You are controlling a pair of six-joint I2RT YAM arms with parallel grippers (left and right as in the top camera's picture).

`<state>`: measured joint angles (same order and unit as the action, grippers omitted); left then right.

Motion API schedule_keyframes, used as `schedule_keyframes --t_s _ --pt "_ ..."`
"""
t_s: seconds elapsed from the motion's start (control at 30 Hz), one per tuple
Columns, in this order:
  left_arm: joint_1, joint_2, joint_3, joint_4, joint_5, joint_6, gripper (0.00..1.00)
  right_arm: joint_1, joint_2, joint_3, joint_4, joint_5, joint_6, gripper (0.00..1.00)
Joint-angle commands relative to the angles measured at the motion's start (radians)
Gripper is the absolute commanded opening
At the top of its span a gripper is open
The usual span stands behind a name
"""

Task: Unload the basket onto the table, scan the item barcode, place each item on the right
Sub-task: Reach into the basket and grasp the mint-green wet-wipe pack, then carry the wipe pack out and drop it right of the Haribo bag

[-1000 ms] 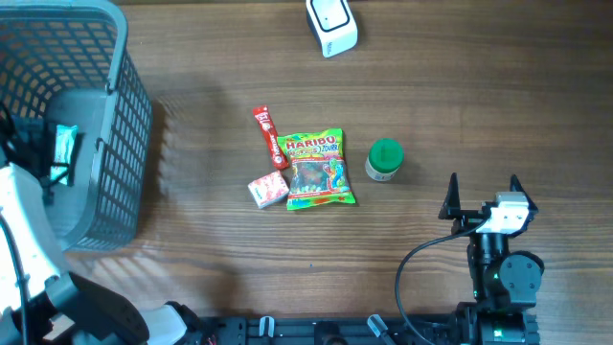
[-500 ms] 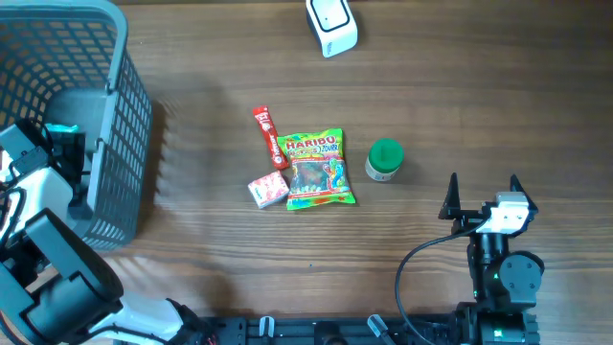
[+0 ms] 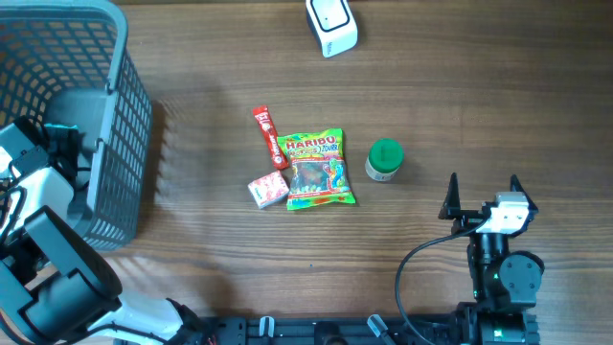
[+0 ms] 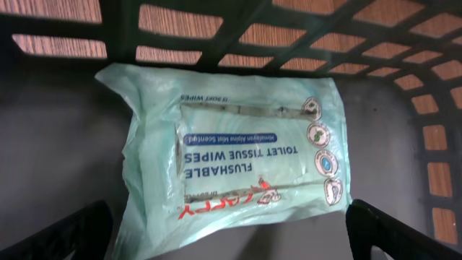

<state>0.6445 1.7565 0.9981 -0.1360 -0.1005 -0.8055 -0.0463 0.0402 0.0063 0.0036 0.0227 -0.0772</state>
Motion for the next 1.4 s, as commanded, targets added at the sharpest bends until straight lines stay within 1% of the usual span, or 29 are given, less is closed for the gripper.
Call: schedule_keyframes --t_s 0.0,0.13,0.17,0.2,0.23,0.27,0.3,0.43,0.5,0.53,0.7,0.77,0.8,0.83,0.87,0.93,0.97,1.0,1.1,1.13,1.17,1.23,1.27,1.37 --pt "0.013 0.037 -0.011 0.026 -0.031 0.016 1.00 0.002 -0.004 -0.001 0.005 -0.003 -0.009 1.00" --pt "0.013 0.104 -0.011 0.037 -0.027 0.016 1.00 0.002 -0.004 -0.001 0.005 -0.003 -0.009 1.00" --pt "0.013 0.130 -0.011 0.044 -0.027 0.016 0.93 0.002 -0.004 -0.001 0.005 -0.003 -0.009 1.00" --pt "0.013 0.142 -0.011 0.045 -0.027 0.016 0.84 0.002 -0.004 -0.001 0.005 -0.003 -0.009 1.00" --pt "0.013 0.146 -0.011 0.046 -0.027 0.016 0.55 0.002 -0.003 -0.001 0.005 -0.003 -0.009 1.00" --pt "0.013 0.144 -0.011 0.045 -0.027 0.016 0.21 0.002 -0.004 -0.001 0.005 -0.003 -0.009 1.00" --pt "0.013 0.137 -0.011 0.040 -0.023 0.016 0.05 0.002 -0.003 -0.001 0.005 -0.003 -0.009 1.00" --pt "0.013 0.029 -0.011 0.010 0.056 0.016 0.04 0.002 -0.004 -0.001 0.005 -0.003 -0.009 1.00" --pt "0.013 -0.069 -0.011 0.009 0.100 0.016 0.04 0.002 -0.004 -0.001 0.005 -0.003 -0.009 1.00" --pt "0.013 -0.152 -0.011 0.009 0.117 0.014 0.04 0.002 -0.004 -0.001 0.005 -0.003 -0.009 1.00" --pt "0.015 -0.558 -0.004 0.010 0.115 0.003 0.04 0.002 -0.004 -0.001 0.005 -0.003 -0.009 1.00" --pt "0.015 -0.725 -0.002 0.006 0.123 -0.034 0.04 0.002 -0.004 -0.001 0.005 -0.003 -0.009 1.00" --pt "0.014 -0.786 -0.002 -0.002 0.148 -0.046 0.04 0.002 -0.004 -0.001 0.005 -0.003 -0.009 1.00" --pt "-0.006 -0.854 -0.002 -0.011 0.241 -0.048 0.04 0.002 -0.003 -0.001 0.005 -0.003 -0.009 1.00" --pt "-0.035 -0.882 -0.001 -0.014 0.348 -0.048 0.04 0.002 -0.004 -0.001 0.005 -0.003 -0.009 1.00" --pt "-0.114 -0.886 -0.002 -0.028 0.529 -0.048 0.04 0.002 -0.003 -0.001 0.005 -0.003 -0.009 1.00" --pt "-0.185 -0.875 -0.002 -0.044 0.594 -0.047 0.04 0.002 -0.004 -0.001 0.005 -0.003 -0.009 1.00" --pt "-0.262 -0.857 -0.002 -0.066 0.609 -0.037 0.04 0.002 -0.004 -0.001 0.005 -0.003 -0.009 1.00" --pt "-0.518 -0.769 -0.002 -0.115 0.604 0.086 0.04 0.002 -0.004 -0.001 0.005 -0.003 -0.009 1.00" --pt "-0.668 -0.690 -0.002 -0.128 0.596 0.165 0.04 0.002 -0.004 -0.001 0.005 -0.003 -0.009 1.00" --pt "-0.756 -0.633 -0.002 -0.139 0.561 0.190 0.04 0.002 -0.004 -0.001 0.005 -0.003 -0.009 1.00" --pt "-0.895 -0.518 -0.002 -0.140 0.452 0.192 0.04 0.002 -0.004 -0.001 0.005 -0.003 -0.009 1.00" --pt "-0.967 -0.439 -0.002 -0.115 0.406 0.188 0.04 0.002 -0.004 -0.001 0.005 -0.003 -0.009 1.00" --pt "-1.104 -0.237 -0.002 -0.002 0.362 0.183 0.04 0.002 -0.004 -0.001 0.005 -0.003 -0.009 1.00"
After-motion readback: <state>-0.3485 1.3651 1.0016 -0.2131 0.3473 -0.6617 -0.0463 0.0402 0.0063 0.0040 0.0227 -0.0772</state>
